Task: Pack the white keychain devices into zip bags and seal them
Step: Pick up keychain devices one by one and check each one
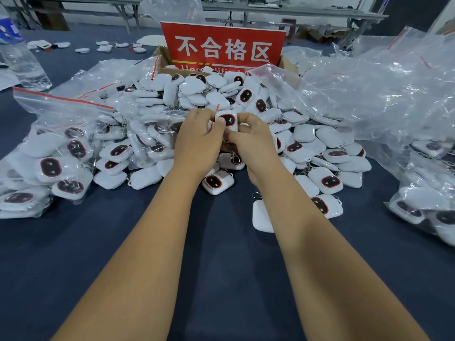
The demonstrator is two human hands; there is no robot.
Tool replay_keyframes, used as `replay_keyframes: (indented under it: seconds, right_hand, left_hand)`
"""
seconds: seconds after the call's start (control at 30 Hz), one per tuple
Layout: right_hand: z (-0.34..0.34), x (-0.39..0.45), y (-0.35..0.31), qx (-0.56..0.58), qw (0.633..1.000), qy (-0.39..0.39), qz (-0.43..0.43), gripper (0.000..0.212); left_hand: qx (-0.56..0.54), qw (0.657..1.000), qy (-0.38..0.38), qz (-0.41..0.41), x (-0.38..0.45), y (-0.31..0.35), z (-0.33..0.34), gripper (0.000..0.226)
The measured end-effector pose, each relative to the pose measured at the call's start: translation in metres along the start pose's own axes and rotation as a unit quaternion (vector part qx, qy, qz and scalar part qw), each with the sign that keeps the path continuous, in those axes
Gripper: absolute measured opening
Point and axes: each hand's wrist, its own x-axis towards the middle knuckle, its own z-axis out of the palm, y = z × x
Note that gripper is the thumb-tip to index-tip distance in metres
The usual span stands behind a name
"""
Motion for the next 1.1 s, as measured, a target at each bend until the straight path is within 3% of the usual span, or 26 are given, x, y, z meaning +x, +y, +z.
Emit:
replay_keyframes:
  seconds: [0.2,0.6,1.1]
  right_hand:
    - [0.0036,0.0004,-0.0013,0.028,1.0,0.011,0.008,0.025]
    - [0.0028,-0.0027,-0.0014,-0.055,0.998,0.03,-0.017,0.017]
    - [0.0051,-0.0027,-0.0021,-0.054,0.998,0.027,-0.023,0.016]
  left_hand:
    - [0.007,1.0,-0.006,0.005,-0.0003,-0.0002,0.0004,0.021]
    - [0.007,1.0,-0.014,0.005,-0.002,0.0007,-0.0005,0.019]
    - [0.013,1.0,-0.006,0.015,-0.0016,0.0003,-0.0006,0.016]
